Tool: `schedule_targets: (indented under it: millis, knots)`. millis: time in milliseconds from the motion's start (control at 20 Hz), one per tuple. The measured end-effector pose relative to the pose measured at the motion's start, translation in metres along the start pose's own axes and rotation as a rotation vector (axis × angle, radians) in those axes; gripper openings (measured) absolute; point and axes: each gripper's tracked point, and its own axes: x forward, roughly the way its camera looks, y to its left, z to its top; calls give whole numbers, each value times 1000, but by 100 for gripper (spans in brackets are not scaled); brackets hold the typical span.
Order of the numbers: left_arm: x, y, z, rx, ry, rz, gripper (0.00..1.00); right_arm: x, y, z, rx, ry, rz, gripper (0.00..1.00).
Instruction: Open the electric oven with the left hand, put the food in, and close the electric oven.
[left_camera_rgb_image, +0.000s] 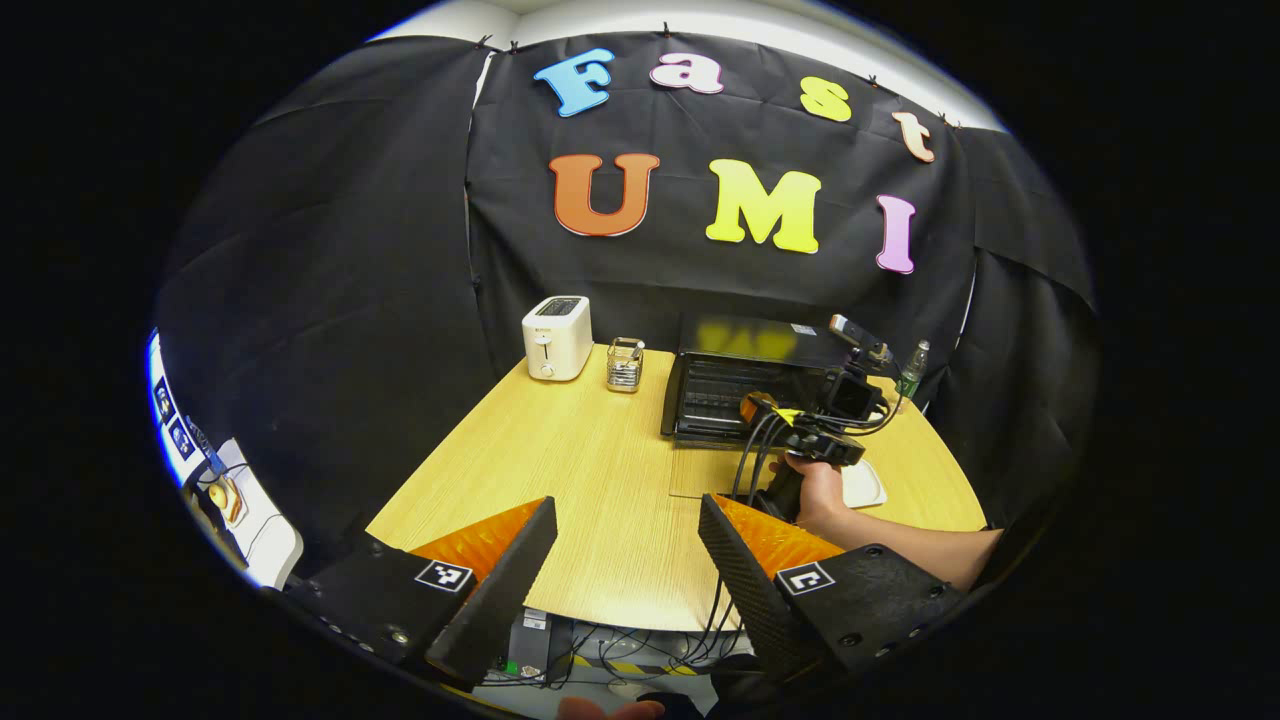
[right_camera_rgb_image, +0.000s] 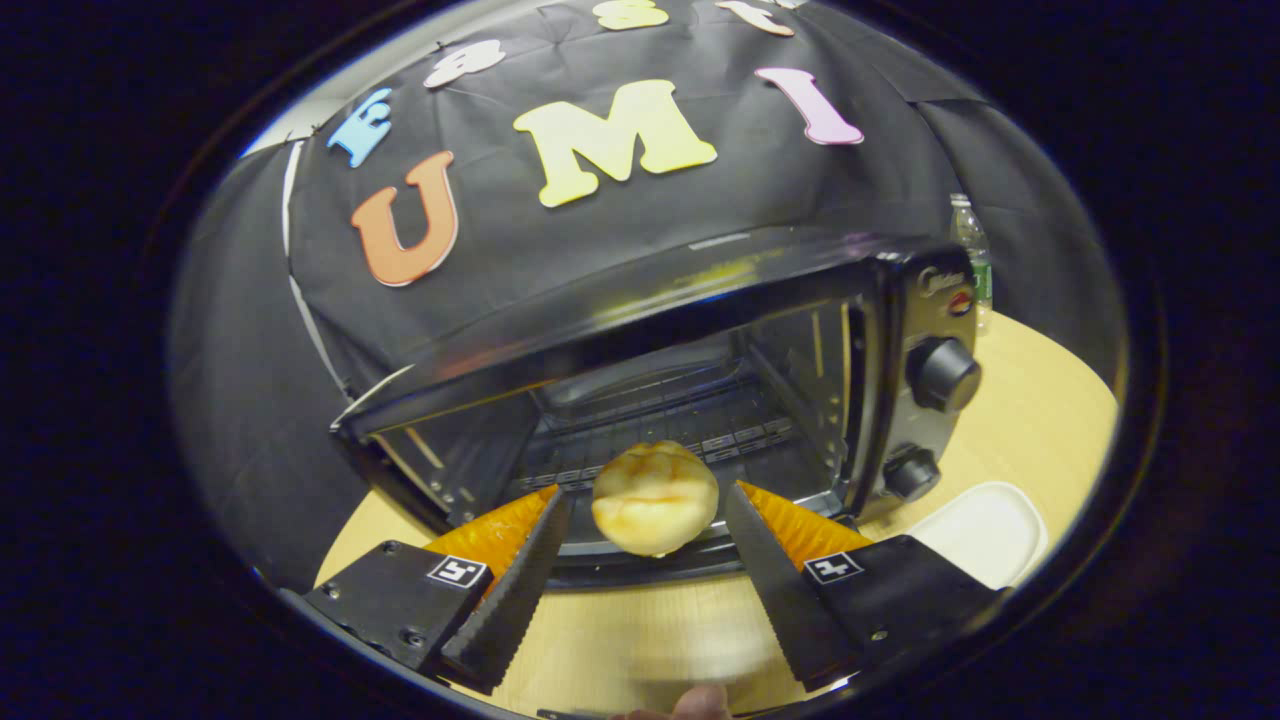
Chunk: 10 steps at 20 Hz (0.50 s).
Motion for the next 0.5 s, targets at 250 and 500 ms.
schedule_targets:
  millis: [250, 500]
  knots:
    - [9, -16, -9, -10, 3, -40, 95, -89, 0, -17, -43, 45, 74, 96]
    - [38, -41, -43, -25, 85, -107, 94, -179, -29, -31, -110, 107, 68, 96]
